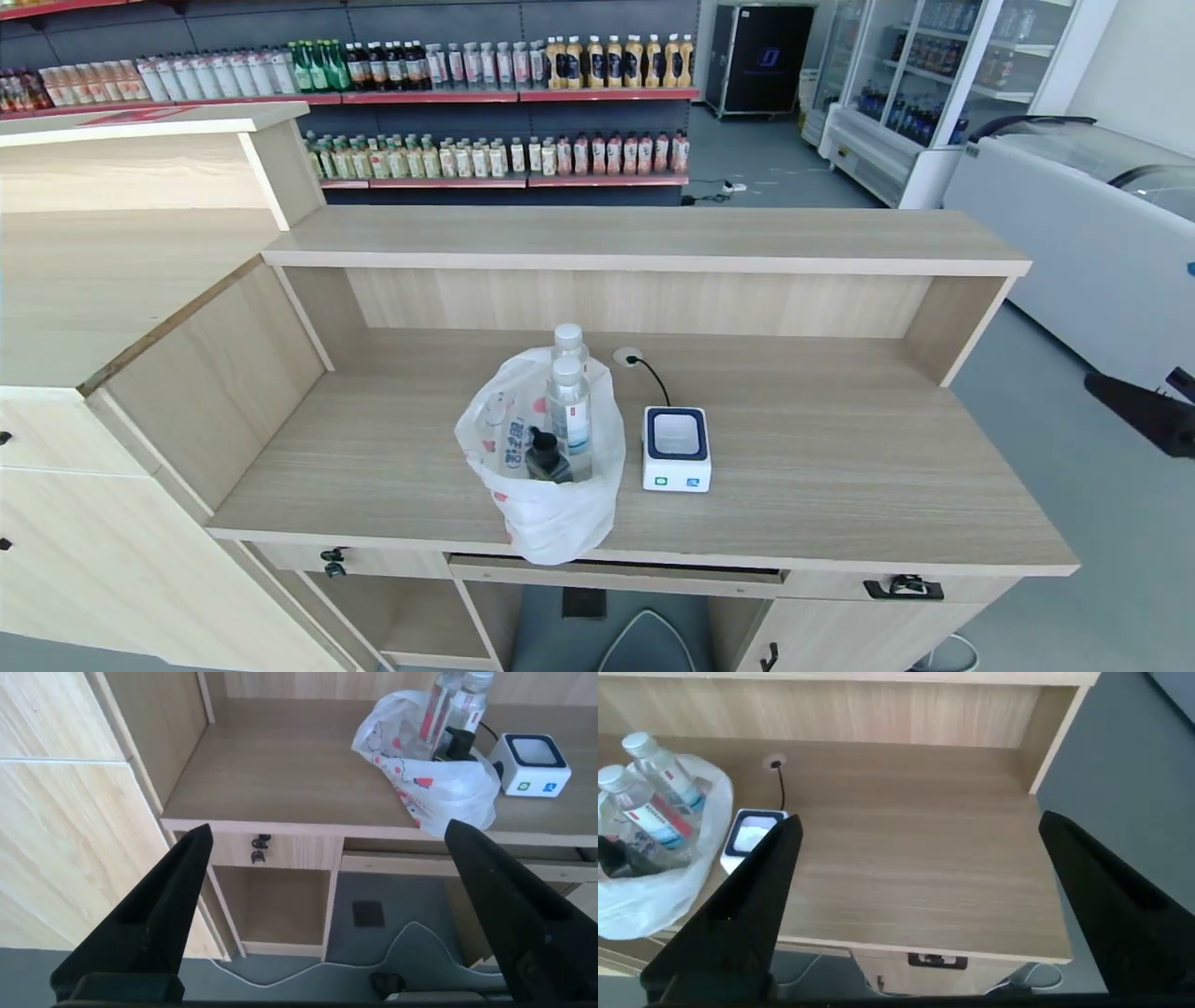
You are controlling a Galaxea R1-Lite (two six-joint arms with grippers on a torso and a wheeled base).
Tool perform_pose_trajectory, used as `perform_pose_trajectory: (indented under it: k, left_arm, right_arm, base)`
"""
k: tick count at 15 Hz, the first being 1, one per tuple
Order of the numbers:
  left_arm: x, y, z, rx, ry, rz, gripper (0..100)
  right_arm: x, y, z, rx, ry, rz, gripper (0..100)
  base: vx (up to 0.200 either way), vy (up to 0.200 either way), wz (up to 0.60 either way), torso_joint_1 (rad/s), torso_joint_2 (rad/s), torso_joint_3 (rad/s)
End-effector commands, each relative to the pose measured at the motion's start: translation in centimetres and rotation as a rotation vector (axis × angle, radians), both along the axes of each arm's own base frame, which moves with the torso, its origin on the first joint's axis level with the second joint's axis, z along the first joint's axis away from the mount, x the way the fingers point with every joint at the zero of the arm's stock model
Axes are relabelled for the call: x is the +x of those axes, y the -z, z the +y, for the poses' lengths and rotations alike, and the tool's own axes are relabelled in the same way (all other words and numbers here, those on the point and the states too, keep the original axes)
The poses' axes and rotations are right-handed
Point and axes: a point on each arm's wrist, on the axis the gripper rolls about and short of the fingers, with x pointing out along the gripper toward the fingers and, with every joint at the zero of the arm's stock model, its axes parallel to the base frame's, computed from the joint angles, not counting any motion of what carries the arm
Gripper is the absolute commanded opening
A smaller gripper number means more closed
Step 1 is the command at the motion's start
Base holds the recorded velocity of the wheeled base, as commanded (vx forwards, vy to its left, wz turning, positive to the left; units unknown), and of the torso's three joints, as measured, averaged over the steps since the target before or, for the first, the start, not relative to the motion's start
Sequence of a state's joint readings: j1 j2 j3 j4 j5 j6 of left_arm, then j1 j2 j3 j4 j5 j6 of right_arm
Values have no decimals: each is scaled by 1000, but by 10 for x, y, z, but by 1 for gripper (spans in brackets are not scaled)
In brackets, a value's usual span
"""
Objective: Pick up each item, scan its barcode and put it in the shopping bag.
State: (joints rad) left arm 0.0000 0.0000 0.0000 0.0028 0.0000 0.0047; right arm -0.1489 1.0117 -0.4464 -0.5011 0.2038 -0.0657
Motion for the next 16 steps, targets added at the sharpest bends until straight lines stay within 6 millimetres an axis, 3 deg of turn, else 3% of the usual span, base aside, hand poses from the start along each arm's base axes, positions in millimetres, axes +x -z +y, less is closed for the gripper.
perform_pose_trajectory:
  k: [1, 5, 8, 12, 16]
  left_arm:
    - [0, 0, 0, 0, 0, 0, 100]
    - [0, 0, 0, 0, 0, 0, 100]
    - [0, 0, 0, 0, 0, 0, 100]
    - [0, 0, 0, 0, 0, 0, 100]
    - [0, 0, 0, 0, 0, 0, 100]
  right_arm:
    - [-56, 36, 13, 10, -53, -34, 100]
    - [-114, 96, 18, 18, -100, -96, 100]
    - [-138, 128, 19, 28, -112, -2, 100]
    - [-154, 135, 20, 46, -200, -126, 100]
    - [-153, 135, 18, 53, -98, -129, 100]
  base:
    - [0, 0, 0, 0, 0, 0]
    - [0, 0, 0, 0, 0, 0]
    - [0, 0, 0, 0, 0, 0]
    - [0, 0, 0, 0, 0, 0]
    - [0, 0, 0, 0, 0, 0]
